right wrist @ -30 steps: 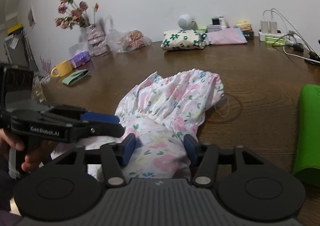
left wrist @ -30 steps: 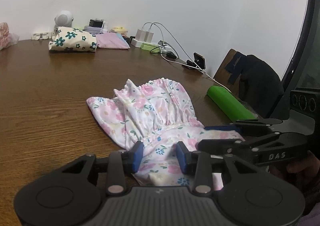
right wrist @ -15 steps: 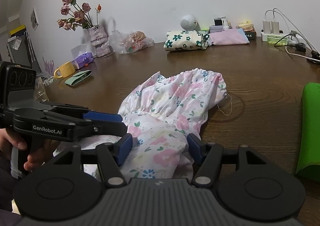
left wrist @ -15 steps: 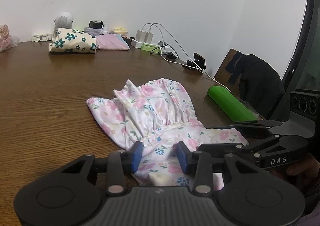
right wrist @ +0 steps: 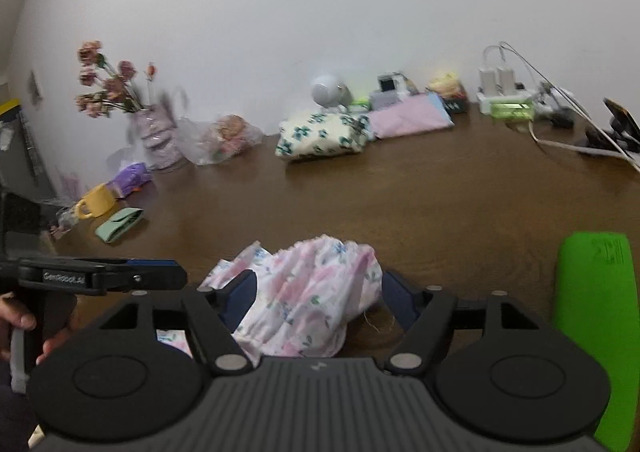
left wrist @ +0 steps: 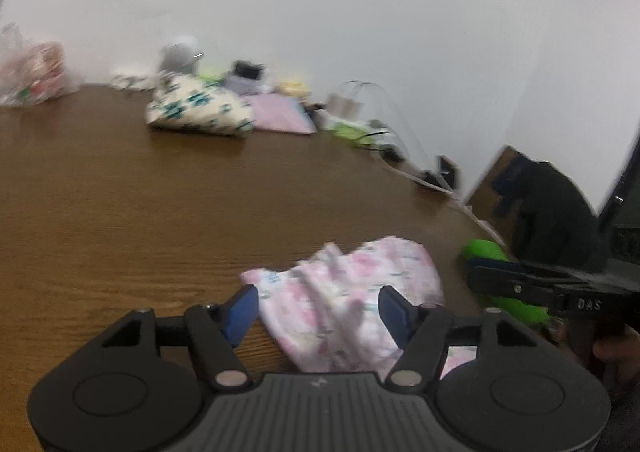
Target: Fold clothes
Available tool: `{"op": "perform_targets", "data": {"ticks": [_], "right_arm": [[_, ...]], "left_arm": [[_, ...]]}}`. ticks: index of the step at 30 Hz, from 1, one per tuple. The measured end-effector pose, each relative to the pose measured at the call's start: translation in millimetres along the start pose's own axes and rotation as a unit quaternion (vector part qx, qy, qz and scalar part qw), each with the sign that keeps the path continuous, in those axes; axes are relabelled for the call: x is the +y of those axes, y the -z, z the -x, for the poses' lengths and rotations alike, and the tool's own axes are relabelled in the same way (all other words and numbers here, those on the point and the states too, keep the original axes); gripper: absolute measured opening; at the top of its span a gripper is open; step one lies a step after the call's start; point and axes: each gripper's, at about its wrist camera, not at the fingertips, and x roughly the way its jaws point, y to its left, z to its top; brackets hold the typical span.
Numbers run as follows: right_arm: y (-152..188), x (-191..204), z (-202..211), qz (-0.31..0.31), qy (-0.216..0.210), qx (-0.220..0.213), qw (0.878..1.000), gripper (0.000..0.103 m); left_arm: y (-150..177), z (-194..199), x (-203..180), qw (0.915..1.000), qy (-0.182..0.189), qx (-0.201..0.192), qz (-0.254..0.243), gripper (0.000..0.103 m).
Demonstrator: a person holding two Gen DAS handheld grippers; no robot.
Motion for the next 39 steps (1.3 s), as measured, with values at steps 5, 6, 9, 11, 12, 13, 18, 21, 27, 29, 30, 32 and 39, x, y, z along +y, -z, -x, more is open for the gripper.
{"op": "perform_targets", "data": {"ticks": [5,6,9,11,12,13,18,21,27,29,30,32,39], "right_arm": [[20,24,43,0.156,-0.162,0.000,0.974,0.084],[28,32,50,0.196,-0.184,0.007,0.963,0.094],[47,58,50,0.299,-0.189,0.035,0.935,0.101],[57,68,41,0.339,-0.183,0.054,0.921,0.101],[61,70,34,0.348,-0.180,0.064,0.918,0.100],[63,69,28,0.345,-0.177,0.073,0.919,0.100],[64,61,9,0.289,-0.161,0.113,0.937,0.077],[61,52,12,0.277,-0.165,0.119,0.939,0.064],[52,49,19,0.245,-0.204,0.151,0.936,0.038],[51,50,22,0.228,-0.222,0.160,0.934,0.035],[50,49,24,0.219,-0.230,0.165,0.934,0.034],[47,45,26,0.193,-0.250,0.175,0.932,0.034],[38,28,26,0.109,-0.317,0.201,0.920,0.029]], "left_arm": [[20,37,-20,0.9834,0.137,-0.032,-0.114,0.066],[26,42,-23,0.9779,0.159,-0.033,-0.132,0.066],[35,42,-26,0.9711,0.187,-0.010,-0.147,0.066],[38,38,-29,0.9717,0.180,0.002,-0.153,0.066],[39,38,-31,0.9714,0.177,0.006,-0.158,0.066],[41,38,-33,0.9711,0.174,0.009,-0.164,0.066],[56,55,-45,0.9604,0.162,-0.001,-0.227,0.077],[65,61,-55,0.9494,0.156,-0.011,-0.272,0.077],[73,68,-74,0.9346,0.126,-0.036,-0.331,0.077],[80,65,-80,0.9237,0.131,-0.028,-0.359,0.078],[84,64,-84,0.9180,0.136,-0.022,-0.372,0.078],[91,59,-89,0.9072,0.146,-0.006,-0.394,0.079],[105,45,-95,0.8875,0.175,0.024,-0.426,0.078]]}}
